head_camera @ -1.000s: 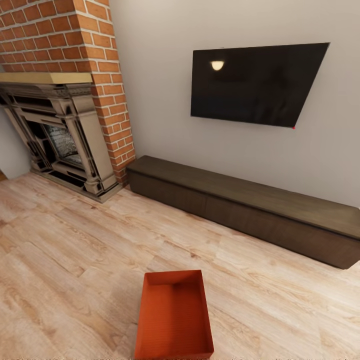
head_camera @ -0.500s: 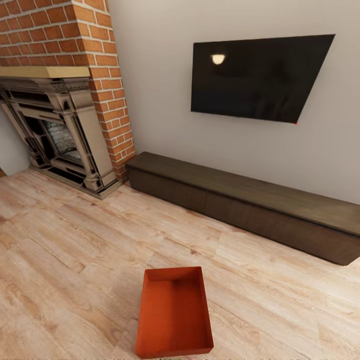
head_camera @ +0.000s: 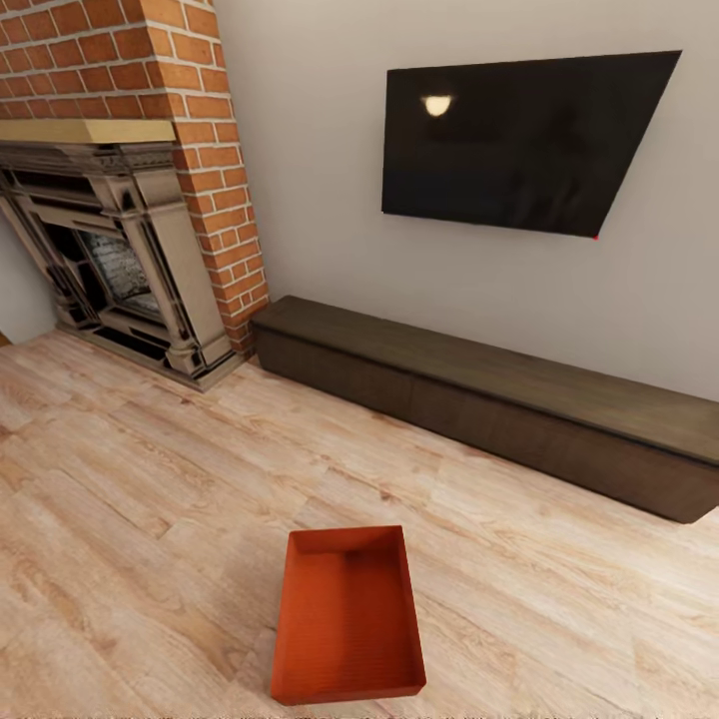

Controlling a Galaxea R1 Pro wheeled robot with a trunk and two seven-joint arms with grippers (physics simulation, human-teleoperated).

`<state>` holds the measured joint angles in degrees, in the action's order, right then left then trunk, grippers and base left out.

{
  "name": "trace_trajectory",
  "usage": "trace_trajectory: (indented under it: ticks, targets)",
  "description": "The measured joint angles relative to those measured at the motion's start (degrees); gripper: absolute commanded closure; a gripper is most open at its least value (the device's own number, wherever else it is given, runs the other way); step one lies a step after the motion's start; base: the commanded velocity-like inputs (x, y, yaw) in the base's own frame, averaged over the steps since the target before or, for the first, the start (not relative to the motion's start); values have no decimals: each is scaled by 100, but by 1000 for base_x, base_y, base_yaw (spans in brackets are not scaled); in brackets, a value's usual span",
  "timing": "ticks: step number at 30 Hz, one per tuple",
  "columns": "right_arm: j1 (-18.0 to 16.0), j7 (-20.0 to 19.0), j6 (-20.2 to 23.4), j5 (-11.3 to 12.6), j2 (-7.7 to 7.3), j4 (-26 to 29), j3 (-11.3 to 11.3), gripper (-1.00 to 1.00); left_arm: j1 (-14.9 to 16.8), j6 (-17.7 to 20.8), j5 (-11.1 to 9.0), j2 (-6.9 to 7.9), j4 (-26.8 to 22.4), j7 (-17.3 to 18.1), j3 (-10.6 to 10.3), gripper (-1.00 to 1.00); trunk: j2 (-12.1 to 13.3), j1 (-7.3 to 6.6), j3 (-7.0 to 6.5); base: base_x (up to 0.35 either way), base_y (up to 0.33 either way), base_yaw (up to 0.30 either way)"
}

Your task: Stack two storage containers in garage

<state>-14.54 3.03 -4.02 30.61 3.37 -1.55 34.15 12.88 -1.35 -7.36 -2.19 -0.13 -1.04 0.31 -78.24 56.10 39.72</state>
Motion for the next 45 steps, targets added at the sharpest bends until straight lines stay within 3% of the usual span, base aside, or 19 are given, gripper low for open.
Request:
trace_trajectory:
  ticks: [45]
  targets:
    - [0, 26, 0, 0, 1, -2, 0, -100, 0, 0, 0, 0, 0, 0, 0, -100, 0, 0, 411, 0, 0, 0]
